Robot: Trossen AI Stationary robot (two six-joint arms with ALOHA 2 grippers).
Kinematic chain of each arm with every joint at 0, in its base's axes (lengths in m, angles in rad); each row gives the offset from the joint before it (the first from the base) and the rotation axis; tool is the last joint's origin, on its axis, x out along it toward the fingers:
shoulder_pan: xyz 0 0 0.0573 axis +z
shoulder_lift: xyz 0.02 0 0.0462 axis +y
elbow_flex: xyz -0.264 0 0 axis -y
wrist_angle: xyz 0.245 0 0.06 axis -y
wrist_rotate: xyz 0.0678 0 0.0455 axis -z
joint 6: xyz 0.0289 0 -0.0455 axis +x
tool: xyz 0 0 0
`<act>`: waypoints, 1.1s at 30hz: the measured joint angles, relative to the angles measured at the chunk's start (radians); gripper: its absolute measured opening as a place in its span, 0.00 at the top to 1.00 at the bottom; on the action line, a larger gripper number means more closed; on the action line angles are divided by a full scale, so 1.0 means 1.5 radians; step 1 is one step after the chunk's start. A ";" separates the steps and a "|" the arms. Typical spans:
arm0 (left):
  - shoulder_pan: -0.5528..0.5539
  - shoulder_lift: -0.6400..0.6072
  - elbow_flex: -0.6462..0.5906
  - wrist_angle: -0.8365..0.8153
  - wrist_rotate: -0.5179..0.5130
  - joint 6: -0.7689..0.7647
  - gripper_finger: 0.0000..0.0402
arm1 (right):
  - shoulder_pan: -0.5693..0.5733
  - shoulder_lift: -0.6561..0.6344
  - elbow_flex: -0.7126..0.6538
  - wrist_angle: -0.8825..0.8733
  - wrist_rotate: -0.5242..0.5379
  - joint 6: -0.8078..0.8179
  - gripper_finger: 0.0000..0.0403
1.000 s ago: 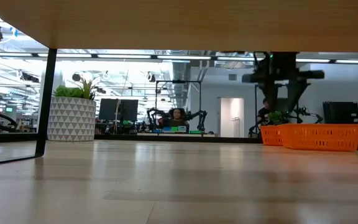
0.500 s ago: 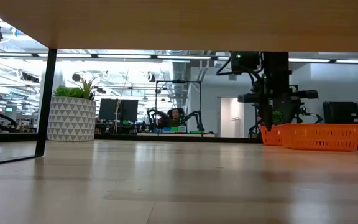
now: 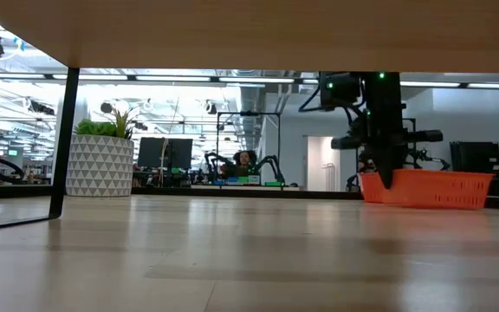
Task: Stack baskets on shelf by color
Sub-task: Stack the bottom orange bin on the top of the orange bin on the shelf
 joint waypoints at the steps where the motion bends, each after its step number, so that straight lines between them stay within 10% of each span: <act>1: 0.000 0.000 0.000 0.000 0.000 0.000 0.40 | 0.005 -0.008 0.000 -0.003 -0.009 0.001 0.97; 11: 0.000 0.000 0.000 0.000 0.010 0.000 0.40 | 0.143 -0.199 0.009 -0.070 -0.062 0.078 0.99; 19: 0.000 0.000 0.000 0.001 0.012 0.001 0.40 | 0.315 -0.360 0.153 -0.143 0.036 0.086 0.99; 33: 0.000 0.000 0.000 0.001 0.012 0.001 0.40 | 0.570 -0.321 0.509 -0.156 0.063 -0.160 0.99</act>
